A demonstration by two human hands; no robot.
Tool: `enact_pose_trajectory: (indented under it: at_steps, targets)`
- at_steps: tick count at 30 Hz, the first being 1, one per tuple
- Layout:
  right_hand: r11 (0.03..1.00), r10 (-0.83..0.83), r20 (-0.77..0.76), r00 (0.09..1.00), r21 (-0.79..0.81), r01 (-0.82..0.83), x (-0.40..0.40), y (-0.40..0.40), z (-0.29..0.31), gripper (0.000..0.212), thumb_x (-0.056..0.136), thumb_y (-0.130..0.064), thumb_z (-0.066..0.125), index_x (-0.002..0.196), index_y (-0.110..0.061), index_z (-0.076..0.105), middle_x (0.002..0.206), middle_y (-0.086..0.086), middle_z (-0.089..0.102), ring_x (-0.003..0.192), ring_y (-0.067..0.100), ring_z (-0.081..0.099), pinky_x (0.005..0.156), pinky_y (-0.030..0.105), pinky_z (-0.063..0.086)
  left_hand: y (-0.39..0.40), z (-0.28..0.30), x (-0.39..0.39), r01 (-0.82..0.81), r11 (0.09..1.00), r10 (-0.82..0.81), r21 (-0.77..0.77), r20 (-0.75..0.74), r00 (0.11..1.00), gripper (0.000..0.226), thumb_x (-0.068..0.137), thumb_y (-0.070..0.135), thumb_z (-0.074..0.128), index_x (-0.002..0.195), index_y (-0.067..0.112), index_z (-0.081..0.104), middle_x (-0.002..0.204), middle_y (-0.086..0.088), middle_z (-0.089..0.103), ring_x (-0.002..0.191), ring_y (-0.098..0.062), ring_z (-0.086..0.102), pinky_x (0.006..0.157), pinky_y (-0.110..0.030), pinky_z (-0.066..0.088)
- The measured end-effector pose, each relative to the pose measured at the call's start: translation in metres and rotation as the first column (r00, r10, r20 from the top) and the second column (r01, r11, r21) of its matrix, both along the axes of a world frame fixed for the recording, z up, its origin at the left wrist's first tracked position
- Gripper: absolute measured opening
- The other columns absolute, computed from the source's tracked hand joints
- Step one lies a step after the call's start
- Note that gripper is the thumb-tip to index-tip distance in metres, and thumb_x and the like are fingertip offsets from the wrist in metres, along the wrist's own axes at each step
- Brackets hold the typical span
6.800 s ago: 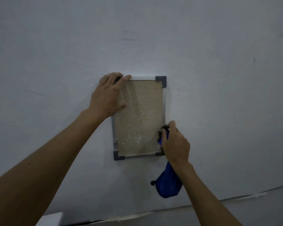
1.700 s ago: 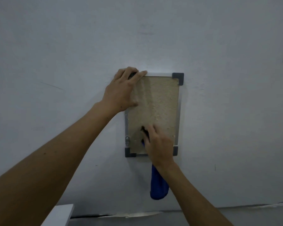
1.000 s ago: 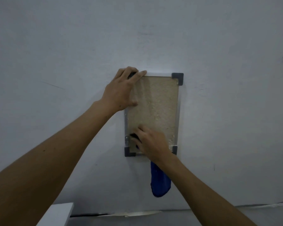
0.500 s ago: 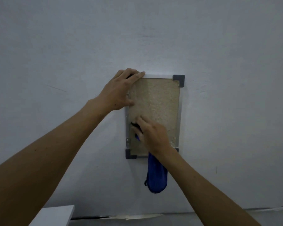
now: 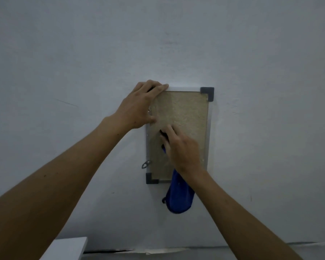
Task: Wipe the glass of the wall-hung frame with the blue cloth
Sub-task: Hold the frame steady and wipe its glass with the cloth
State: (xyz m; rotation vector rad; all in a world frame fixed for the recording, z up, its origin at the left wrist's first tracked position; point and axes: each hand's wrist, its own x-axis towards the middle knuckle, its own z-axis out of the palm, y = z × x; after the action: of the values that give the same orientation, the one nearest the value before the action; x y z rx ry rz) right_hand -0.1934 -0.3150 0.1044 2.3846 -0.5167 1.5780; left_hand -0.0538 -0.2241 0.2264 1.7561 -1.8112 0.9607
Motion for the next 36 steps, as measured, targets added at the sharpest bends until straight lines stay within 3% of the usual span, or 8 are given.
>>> enact_pose_trajectory:
  at_steps: [3,7,13,20,24,28,32,36]
  targets:
    - [0.996,0.076,-0.162,0.984,-0.022,-0.081,-0.005,0.001,-0.029,0.007,0.097,-0.021,0.063,0.1,-0.015,0.064,0.09,-0.002,0.062,0.059,0.011,0.052,0.049,0.028,0.051,0.0,0.0,0.0,0.006,1.0,-0.006,0.002,-0.005,1.0,0.105,0.066,0.026,0.088,0.153,0.024,0.03,0.147,0.001,0.036,0.133,-0.023,0.034,0.102,-0.047,0.048]
    - [0.989,0.131,-0.477,0.869,0.003,-0.147,-0.016,-0.003,-0.063,0.013,0.095,-0.015,0.065,0.108,-0.013,0.064,0.102,0.002,0.063,0.067,0.017,0.06,0.054,0.034,0.057,0.001,0.0,0.0,0.003,1.0,-0.003,0.004,-0.008,1.0,0.104,0.067,0.026,0.088,0.154,0.023,0.029,0.148,0.001,0.036,0.134,-0.024,0.033,0.102,-0.048,0.048]
    - [0.999,0.039,-0.083,0.996,0.04,-0.036,-0.015,-0.007,-0.028,0.009,0.095,-0.023,0.064,0.1,-0.015,0.063,0.092,-0.003,0.064,0.058,0.011,0.053,0.047,0.025,0.049,0.0,-0.001,-0.001,0.001,1.0,-0.001,0.001,-0.006,1.0,0.105,0.068,0.025,0.088,0.154,0.024,0.028,0.149,0.001,0.034,0.135,-0.023,0.032,0.104,-0.045,0.046]
    - [0.982,0.178,-0.422,0.889,0.131,-0.135,-0.008,0.01,-0.084,0.018,0.096,-0.025,0.063,0.107,-0.01,0.065,0.1,0.007,0.066,0.072,0.025,0.064,0.057,0.03,0.047,0.001,-0.005,-0.003,0.002,1.0,-0.002,-0.004,-0.023,1.0,0.104,0.07,0.02,0.087,0.155,0.022,0.027,0.152,0.0,0.032,0.138,-0.024,0.029,0.107,-0.044,0.044]
    - [0.99,0.122,-0.245,0.962,0.094,-0.102,-0.004,0.008,-0.071,0.018,0.099,-0.028,0.058,0.105,-0.014,0.065,0.099,0.001,0.066,0.063,0.017,0.059,0.049,0.03,0.05,0.0,-0.004,-0.004,-0.004,1.0,0.003,-0.004,-0.018,1.0,0.104,0.069,0.02,0.087,0.155,0.022,0.027,0.151,-0.001,0.032,0.138,-0.024,0.029,0.106,-0.044,0.045]
    - [0.99,0.132,-0.366,0.921,0.103,-0.101,-0.005,0.015,-0.09,0.014,0.098,-0.024,0.06,0.104,-0.012,0.066,0.097,0.003,0.067,0.068,0.022,0.062,0.055,0.035,0.053,0.0,-0.004,-0.003,-0.004,1.0,0.004,-0.002,-0.025,1.0,0.104,0.07,0.021,0.087,0.155,0.022,0.027,0.151,-0.001,0.033,0.138,-0.025,0.03,0.107,-0.045,0.044]
    - [0.997,0.064,-0.347,0.936,0.067,-0.043,-0.013,0.008,-0.09,0.013,0.094,-0.027,0.065,0.097,-0.014,0.069,0.093,0.0,0.067,0.062,0.019,0.061,0.048,0.028,0.049,0.002,-0.003,-0.006,-0.013,1.0,0.014,0.006,-0.028,1.0,0.103,0.07,0.022,0.086,0.155,0.023,0.027,0.151,0.0,0.032,0.138,-0.024,0.029,0.105,-0.047,0.046]
    - [0.987,-0.076,-0.153,0.985,0.131,0.097,-0.026,0.007,-0.095,0.014,0.089,-0.026,0.071,0.086,-0.017,0.062,0.078,-0.004,0.061,0.051,0.01,0.049,0.043,0.018,0.033,0.002,-0.003,-0.012,-0.038,0.999,0.038,0.001,-0.039,0.999,0.1,0.072,0.017,0.085,0.154,0.022,0.028,0.15,-0.001,0.032,0.137,-0.024,0.029,0.103,-0.045,0.048]
